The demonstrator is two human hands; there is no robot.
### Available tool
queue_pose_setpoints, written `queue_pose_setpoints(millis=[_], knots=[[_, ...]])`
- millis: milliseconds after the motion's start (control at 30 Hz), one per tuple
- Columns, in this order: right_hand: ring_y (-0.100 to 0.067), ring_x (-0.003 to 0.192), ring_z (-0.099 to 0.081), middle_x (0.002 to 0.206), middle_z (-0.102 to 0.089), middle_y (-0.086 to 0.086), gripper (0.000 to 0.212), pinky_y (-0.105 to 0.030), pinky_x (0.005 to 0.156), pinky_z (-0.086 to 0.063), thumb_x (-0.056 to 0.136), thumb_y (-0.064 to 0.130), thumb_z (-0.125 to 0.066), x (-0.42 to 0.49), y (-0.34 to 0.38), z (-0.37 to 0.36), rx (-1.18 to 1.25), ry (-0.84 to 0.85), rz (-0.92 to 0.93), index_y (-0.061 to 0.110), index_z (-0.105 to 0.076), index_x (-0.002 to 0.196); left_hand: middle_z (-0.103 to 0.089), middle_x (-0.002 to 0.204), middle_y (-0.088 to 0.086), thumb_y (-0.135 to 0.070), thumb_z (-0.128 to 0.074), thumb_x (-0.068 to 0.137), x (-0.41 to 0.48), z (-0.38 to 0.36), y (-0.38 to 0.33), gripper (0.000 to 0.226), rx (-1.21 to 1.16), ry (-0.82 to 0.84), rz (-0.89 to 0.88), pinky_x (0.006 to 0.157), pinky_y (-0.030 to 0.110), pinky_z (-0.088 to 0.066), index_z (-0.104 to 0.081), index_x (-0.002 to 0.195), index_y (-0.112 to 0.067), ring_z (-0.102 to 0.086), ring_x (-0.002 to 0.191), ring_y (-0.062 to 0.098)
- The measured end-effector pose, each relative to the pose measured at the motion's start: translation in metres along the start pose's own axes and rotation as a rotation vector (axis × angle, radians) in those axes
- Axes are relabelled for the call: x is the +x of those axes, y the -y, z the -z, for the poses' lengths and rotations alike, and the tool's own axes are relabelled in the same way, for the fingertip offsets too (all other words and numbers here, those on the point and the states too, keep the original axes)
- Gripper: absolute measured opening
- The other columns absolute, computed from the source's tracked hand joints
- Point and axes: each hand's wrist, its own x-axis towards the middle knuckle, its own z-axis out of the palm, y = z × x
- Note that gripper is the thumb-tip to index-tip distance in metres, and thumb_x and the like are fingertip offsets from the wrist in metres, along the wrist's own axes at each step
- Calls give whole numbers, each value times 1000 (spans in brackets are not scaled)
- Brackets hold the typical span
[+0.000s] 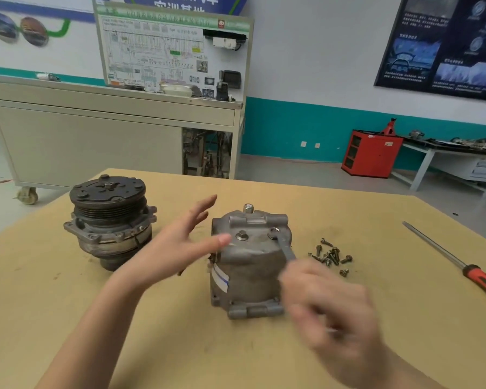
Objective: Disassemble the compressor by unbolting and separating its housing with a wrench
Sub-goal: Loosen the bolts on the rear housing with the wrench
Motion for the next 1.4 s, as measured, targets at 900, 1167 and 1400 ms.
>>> queue_pose_setpoints(millis=[900, 1167, 1400], knots=[[-6, 30, -21, 42, -27, 7, 43, -16, 29, -23, 100, 40, -39, 171, -165, -61, 907, 77, -1372, 14, -40, 66, -48, 136, -23, -51, -71, 63, 12, -21, 40, 83, -300, -201, -9, 103, 20, -36, -40, 138, -37, -43, 125, -7], [-8, 27, -18, 39, -24, 6, 45, -17, 28, -19, 100, 41, -39, 127, -163, -4, 1098, -930, -1279, 13, -37, 65, -47, 133, -24, -53, -69, 64, 12, -20, 39, 82, -263, -191, 6, 104, 22, -35, -38, 139, -38, -42, 126, -3], [-8, 36, -18, 52, -23, 5, 39, -17, 35, -19, 102, 32, -40, 79, -140, 24, 791, -1269, -1061, 14, -35, 68, -48, 130, -28, -61, -67, 60, 12, -21, 37, 85, -247, -195, -4, 98, 16, -35, -37, 137, -40, -44, 117, -11]])
